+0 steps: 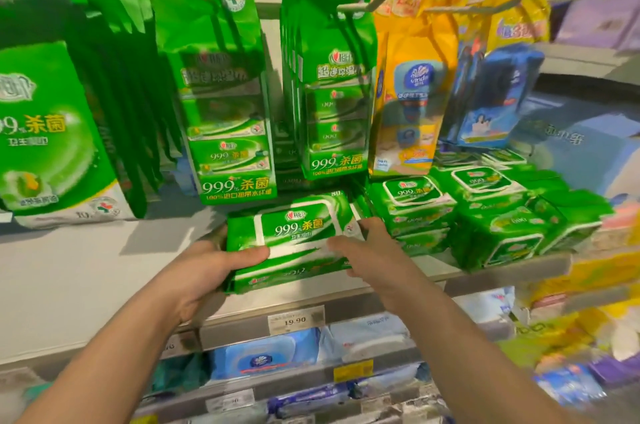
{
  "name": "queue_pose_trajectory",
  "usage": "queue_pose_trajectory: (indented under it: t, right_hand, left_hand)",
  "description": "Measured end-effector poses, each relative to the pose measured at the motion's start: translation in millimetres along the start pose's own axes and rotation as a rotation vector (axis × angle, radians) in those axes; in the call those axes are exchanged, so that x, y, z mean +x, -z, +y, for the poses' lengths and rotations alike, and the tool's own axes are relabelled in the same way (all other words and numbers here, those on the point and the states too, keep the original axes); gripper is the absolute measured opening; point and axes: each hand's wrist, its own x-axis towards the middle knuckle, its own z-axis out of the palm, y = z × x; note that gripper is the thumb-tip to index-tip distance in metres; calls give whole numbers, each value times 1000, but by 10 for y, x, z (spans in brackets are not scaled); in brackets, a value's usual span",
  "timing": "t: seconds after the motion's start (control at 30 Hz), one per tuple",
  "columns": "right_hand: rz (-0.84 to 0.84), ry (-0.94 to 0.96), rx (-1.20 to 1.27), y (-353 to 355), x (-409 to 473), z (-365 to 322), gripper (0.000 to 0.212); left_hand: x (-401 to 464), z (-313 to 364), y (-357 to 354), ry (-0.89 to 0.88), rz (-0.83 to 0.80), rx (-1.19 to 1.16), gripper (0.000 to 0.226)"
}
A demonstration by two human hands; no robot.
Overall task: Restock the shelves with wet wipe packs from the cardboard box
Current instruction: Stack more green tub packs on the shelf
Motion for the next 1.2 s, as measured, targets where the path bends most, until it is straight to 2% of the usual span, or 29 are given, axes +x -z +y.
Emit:
queue_pose_trajectory:
  t: [0.07,0.17,0.23,0.3,0.37,0.43,0.5,0.6,0.7,0.8,0.93,1.03,1.2]
  right_hand:
    - [-8,15,26,-7,19,20,60]
    - [-12,56,2,-22,-11,40,61]
    - [-4,103,-108,-39,-19,80,60]
    - [58,199,-296,-60,-38,128,60]
    - [183,350,-630,-78,-62,191,64]
    - [289,410,-908,-112,-107,196,61]
    - [330,410,-1012,-154,-118,169,52]
    - [355,439,-1031,-210,-22,120,40]
    - [304,442,-959,-275,174,84,36]
    - [279,448,-855,-319,362,78,38]
    - [252,451,-792,-332,499,80,45]
    - [231,460,-768,-314,556,61,46]
    - [175,478,-737,-254,609,66,46]
  left_hand:
    - [23,13,10,-38,-9,32,86]
    - [32,63,-51,-27,10,93,75]
    - [34,85,-101,-10,56,225,63]
    - [36,94,-114,-13,109,388,49]
    - [-8,89,-108,-28,85,512,41]
    - [-41,52,-92,-48,42,584,42]
    - [-1,-11,-48,-59,90,580,48]
    - [163,-70,-30,-82,209,629,55]
    - [336,-60,-114,-81,296,669,44]
    - [499,-23,-203,-88,291,658,35]
    - [655,44,-267,-82,317,706,39]
    - [745,61,-270,-141,350,681,42]
    - [764,33,-262,-188,359,658,37]
